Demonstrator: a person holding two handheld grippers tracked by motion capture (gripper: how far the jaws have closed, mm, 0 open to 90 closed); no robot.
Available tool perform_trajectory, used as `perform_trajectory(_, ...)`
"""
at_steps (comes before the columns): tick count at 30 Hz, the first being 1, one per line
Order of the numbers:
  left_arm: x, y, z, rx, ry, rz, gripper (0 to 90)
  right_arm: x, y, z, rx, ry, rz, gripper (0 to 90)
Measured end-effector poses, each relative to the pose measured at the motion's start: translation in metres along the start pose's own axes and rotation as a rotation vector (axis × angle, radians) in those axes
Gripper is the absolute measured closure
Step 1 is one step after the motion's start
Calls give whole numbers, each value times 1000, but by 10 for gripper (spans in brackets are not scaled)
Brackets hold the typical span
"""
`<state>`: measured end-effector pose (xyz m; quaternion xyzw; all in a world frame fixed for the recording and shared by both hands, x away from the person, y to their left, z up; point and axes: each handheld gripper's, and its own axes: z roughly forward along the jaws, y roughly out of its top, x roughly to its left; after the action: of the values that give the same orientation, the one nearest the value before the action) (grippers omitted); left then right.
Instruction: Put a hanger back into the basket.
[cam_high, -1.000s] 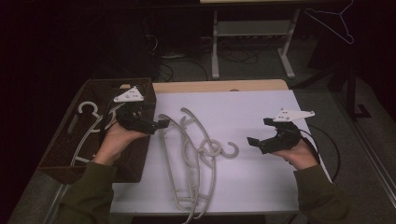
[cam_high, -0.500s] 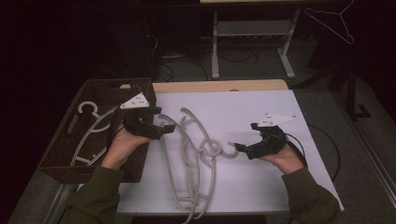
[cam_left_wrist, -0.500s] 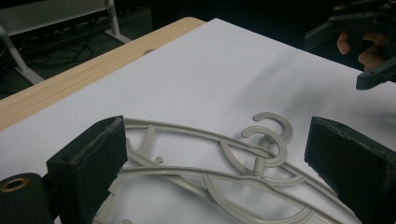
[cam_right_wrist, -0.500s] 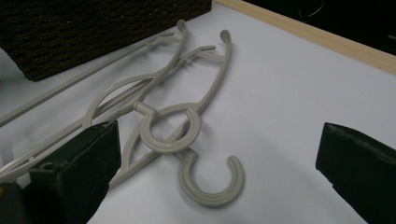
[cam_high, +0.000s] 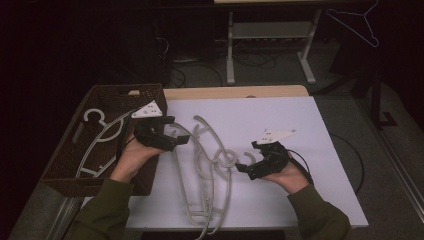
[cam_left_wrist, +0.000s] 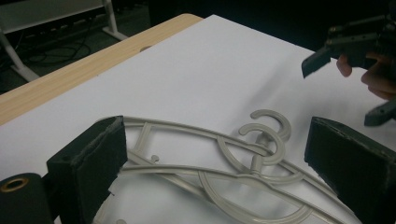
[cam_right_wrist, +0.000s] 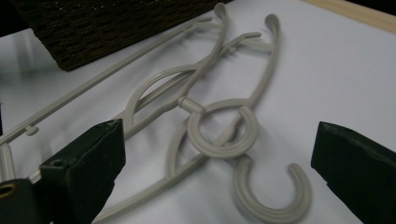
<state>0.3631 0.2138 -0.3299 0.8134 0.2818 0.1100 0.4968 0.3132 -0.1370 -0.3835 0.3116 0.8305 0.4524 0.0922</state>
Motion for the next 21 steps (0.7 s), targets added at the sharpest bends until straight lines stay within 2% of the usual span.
perform_trajectory(3, -1, 0, 1, 7, 1, 8, 54, 10, 0, 11, 37, 35, 11, 76)
perform_trajectory(7, -1, 0, 2, 10, 1, 8, 54, 17, -1, 21, 55, 60, 16, 117)
perform_trajectory(8, -1, 0, 2, 12, 0, 12, 54, 23, -1, 28, 86, 82, 35, 130)
perform_trajectory(12, -1, 0, 2, 10, 0, 11, 54, 30, -2, 40, 114, 105, 30, 139)
perform_trajectory(13, -2, 0, 3, 9, -3, 13, 54, 37, -2, 49, 137, 120, 34, 141)
perform_trajectory(16, -3, 0, 4, 8, -4, 10, 54, 41, -3, 54, 146, 128, 24, 158)
perform_trajectory(17, -3, 1, 4, 10, -5, 14, 54, 45, -3, 59, 158, 139, 40, 176)
perform_trajectory(21, -3, 1, 4, 10, -9, 15, 55, 52, -4, 69, 186, 157, 27, 195)
